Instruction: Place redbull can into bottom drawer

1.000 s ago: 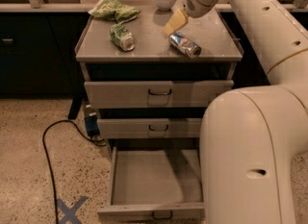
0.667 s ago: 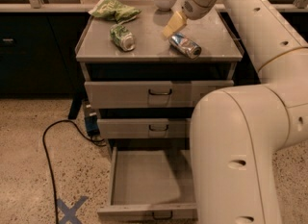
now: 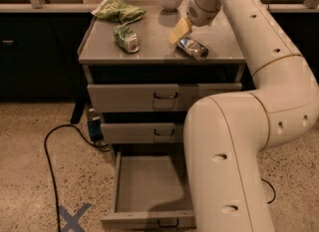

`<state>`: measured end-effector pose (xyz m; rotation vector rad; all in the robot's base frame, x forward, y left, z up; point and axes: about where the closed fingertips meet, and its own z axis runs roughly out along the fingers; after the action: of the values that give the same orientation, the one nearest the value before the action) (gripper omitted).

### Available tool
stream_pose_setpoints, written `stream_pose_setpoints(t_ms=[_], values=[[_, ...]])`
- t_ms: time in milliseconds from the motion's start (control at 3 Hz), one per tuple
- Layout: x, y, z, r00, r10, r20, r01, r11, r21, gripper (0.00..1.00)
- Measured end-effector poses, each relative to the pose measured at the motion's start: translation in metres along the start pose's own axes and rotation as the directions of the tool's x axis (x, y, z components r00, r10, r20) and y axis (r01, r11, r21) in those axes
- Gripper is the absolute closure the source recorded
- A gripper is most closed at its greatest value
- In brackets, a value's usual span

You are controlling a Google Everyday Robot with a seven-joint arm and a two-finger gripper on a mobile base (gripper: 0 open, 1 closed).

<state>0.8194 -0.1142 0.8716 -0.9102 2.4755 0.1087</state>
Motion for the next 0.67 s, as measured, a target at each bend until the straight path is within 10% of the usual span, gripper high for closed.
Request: stream_pose_setpoints(t_ms=[667], values=[[0.019,-0.018,0.026,0.999,0.034,0.012,-0.034,0.9990,-0.030,0.00]])
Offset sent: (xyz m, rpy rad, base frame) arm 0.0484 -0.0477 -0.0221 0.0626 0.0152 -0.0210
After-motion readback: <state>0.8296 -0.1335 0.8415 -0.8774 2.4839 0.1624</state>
